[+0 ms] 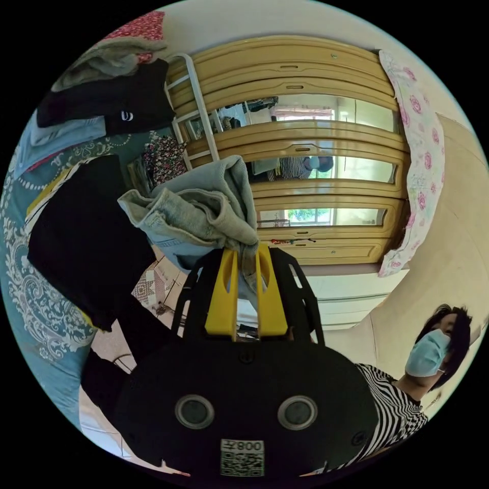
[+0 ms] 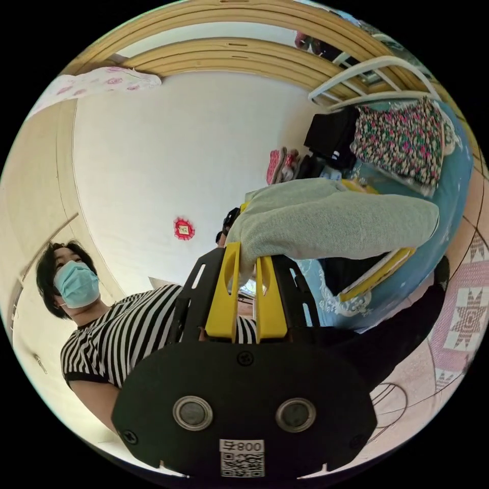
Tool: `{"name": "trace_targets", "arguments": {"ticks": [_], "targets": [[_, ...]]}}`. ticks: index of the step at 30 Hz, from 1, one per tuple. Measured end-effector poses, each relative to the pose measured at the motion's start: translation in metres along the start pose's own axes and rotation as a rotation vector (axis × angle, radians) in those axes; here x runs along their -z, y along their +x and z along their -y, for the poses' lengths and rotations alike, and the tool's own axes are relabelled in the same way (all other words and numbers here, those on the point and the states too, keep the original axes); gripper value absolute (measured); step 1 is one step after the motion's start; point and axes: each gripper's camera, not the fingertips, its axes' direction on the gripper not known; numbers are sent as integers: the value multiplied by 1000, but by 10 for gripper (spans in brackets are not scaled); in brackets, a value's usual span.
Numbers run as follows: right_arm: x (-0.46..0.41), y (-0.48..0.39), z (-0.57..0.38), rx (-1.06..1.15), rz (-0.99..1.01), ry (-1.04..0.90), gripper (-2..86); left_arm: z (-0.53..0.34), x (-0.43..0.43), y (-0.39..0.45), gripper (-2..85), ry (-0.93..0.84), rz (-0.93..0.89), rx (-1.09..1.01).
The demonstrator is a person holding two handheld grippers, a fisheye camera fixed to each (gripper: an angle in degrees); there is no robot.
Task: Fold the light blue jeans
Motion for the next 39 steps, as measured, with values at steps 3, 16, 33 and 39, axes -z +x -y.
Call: {"name": "trace_targets", "arguments": {"ticks": [3,16,33,39], "targets": [[36,-3,65,37,-6,1,22,48,-36,-45,64,6,0,-26],[86,88,282,-143,-316,-164,37,201,-161,-336,58,-76,251,131],[89,75,290,-448,-270,-307,68,143,-166,-496,2,-99,348,154],[113,31,255,-519,-263,-179,73,110,-160,-488,2,-107,301,2]]}}
